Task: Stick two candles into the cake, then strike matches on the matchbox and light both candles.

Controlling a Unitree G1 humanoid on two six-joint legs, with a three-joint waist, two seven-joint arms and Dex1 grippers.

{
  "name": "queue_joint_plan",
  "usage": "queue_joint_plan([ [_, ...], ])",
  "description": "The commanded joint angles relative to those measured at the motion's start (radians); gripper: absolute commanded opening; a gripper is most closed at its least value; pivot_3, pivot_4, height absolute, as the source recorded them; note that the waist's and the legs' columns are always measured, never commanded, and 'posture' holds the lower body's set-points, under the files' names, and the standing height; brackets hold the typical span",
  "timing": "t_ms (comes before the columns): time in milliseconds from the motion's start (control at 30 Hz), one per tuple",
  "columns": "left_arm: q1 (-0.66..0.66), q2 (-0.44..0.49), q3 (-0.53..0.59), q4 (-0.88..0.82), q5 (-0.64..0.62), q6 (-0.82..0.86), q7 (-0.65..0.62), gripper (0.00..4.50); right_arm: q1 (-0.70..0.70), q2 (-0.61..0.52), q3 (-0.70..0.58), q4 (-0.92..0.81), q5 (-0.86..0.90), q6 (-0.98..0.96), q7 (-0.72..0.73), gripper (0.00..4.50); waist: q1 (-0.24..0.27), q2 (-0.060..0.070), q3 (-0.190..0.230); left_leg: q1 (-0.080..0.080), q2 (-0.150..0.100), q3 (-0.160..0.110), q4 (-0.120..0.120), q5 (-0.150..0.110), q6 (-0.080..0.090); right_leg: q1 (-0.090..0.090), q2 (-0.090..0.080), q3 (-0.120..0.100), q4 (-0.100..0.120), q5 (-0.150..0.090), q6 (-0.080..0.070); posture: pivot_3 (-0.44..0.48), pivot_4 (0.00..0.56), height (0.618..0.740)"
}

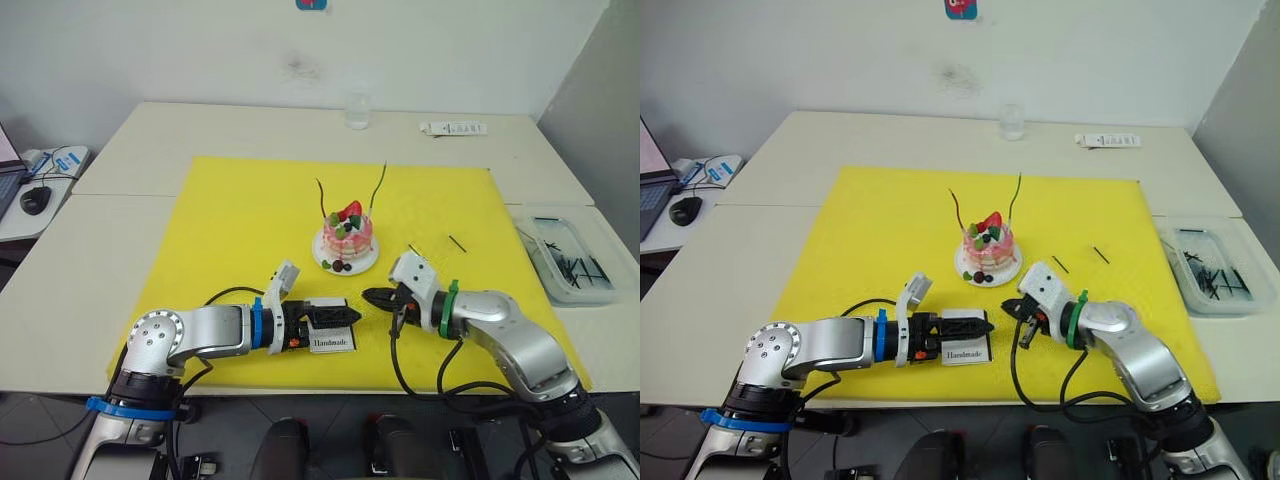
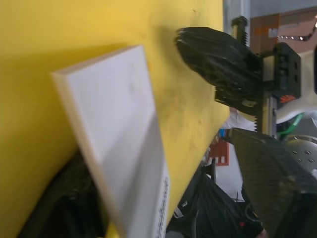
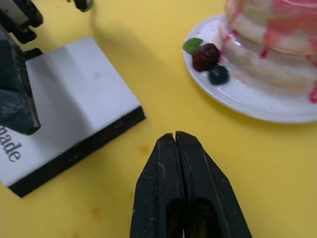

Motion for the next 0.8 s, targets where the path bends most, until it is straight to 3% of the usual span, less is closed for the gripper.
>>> queue_joint_plan([
  [33,0.025,0.005,0.012,0.013,0.011,0.0,0.056,2.57,0.021,-0.011,-0.048,-0.075,0.009,-0.024,-0.02,0.0,0.0,0.0,0.0,0.0,0.0,0.0,0.0,0.0,0.0,0.0,0.0,0.0,0.0,0.0,0.0,0.0,0.15,0.74],
  [300,0.052,-0.015,0.042,-0.019,0.011,-0.006,0.071,0.02,0.057,-0.012,-0.091,-0.116,0.039,-0.007,-0.045,0.0,0.0,0.0,0.0,0.0,0.0,0.0,0.0,0.0,0.0,0.0,0.0,0.0,0.0,0.0,0.0,0.0,0.15,0.74],
  [400,0.034,-0.048,0.083,-0.046,0.011,-0.016,0.012,0.02,0.061,-0.019,-0.134,-0.142,0.065,0.009,-0.046,0.0,0.0,0.0,0.0,0.0,0.0,0.0,0.0,0.0,0.0,0.0,0.0,0.0,0.0,0.0,0.0,0.0,0.15,0.74],
  [467,-0.021,-0.059,0.129,-0.066,0.011,-0.012,-0.112,0.02,0.064,-0.018,-0.183,-0.161,0.095,0.017,-0.053,0.0,0.002,0.0,0.0,-0.001,-0.001,0.0,0.0,0.0,0.0,-0.001,0.0,0.0,0.0,0.0,-0.001,0.0,0.15,0.74],
  [667,-0.123,0.017,0.228,-0.145,0.011,-0.047,-0.343,0.02,0.079,0.039,-0.376,-0.179,0.194,0.068,-0.147,0.0,0.003,0.0,0.0,-0.005,-0.003,-0.001,0.001,0.0,0.0,-0.003,0.002,0.0,0.0,0.0,0.0,0.0,0.15,0.74],
  [700,-0.108,0.038,0.235,-0.192,0.036,-0.056,-0.376,0.02,0.08,0.065,-0.414,-0.173,0.218,0.105,-0.186,0.0,0.002,0.0,0.0,-0.005,-0.003,0.0,0.001,0.0,0.0,-0.003,0.002,0.0,-0.001,0.0,0.001,0.0,0.15,0.74],
  [800,-0.014,0.035,0.235,-0.392,0.333,-0.176,-0.541,0.02,0.043,0.201,-0.544,-0.166,0.303,0.322,-0.364,0.0,-0.001,0.0,0.0,-0.005,-0.002,0.004,-0.001,0.0,0.0,-0.004,-0.001,0.003,-0.002,0.0,0.003,0.0,0.15,0.74],
])
